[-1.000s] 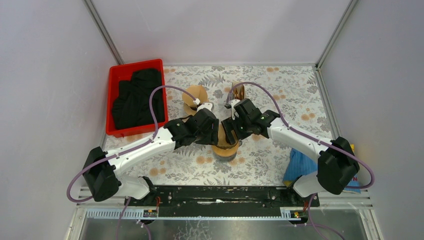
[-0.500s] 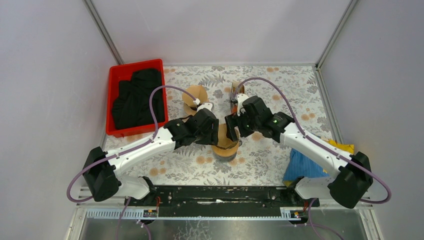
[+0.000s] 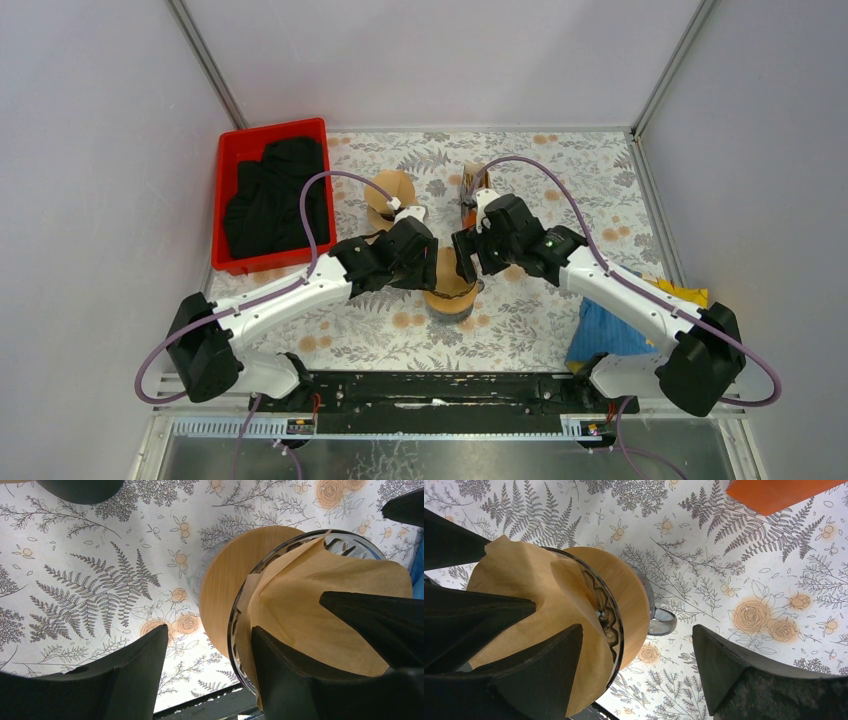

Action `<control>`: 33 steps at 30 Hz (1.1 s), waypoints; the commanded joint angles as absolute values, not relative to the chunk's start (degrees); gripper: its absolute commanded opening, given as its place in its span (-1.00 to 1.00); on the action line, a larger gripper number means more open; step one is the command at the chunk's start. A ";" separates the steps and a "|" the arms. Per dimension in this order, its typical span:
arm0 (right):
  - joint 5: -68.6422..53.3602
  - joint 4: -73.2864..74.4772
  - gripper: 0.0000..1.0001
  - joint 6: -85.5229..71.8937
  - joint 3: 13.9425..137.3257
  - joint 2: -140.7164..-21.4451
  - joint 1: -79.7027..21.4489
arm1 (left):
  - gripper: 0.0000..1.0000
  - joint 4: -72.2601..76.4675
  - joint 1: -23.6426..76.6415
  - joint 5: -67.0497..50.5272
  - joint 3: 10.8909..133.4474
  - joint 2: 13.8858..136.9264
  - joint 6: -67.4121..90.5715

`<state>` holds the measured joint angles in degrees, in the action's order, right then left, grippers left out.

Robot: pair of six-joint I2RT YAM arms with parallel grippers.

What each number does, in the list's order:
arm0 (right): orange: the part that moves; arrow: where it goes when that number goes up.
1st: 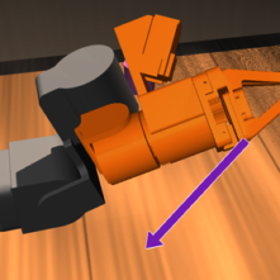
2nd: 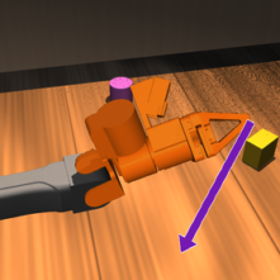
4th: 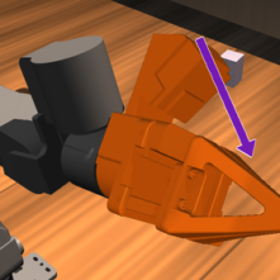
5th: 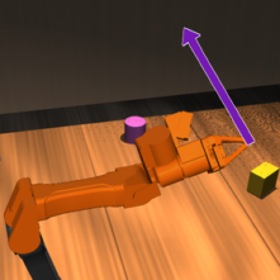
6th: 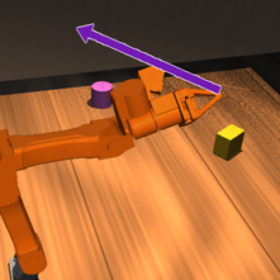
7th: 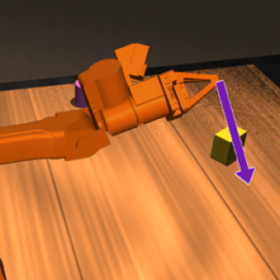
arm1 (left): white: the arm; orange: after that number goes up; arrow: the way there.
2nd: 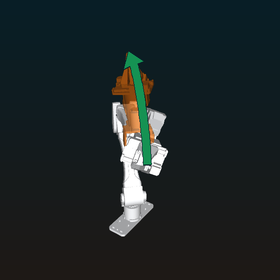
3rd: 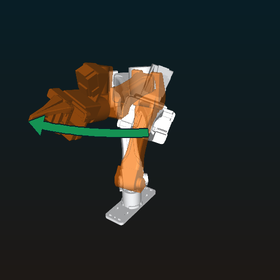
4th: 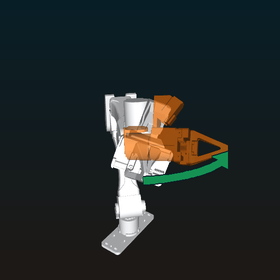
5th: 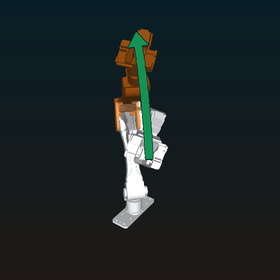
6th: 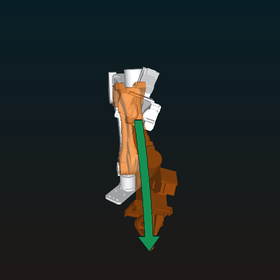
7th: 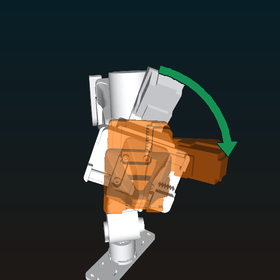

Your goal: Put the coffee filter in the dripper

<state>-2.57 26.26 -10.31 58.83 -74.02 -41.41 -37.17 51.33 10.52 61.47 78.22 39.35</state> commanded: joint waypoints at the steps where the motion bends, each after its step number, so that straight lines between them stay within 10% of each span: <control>1: -1.98 24.26 0.74 -10.50 59.18 -73.85 -41.13 | 0.38 -35.86 51.08 10.56 61.24 77.84 39.06; 33: -4.88 24.37 0.77 -10.57 62.54 -71.57 -41.09 | 0.59 -30.84 49.61 10.32 61.44 72.55 39.86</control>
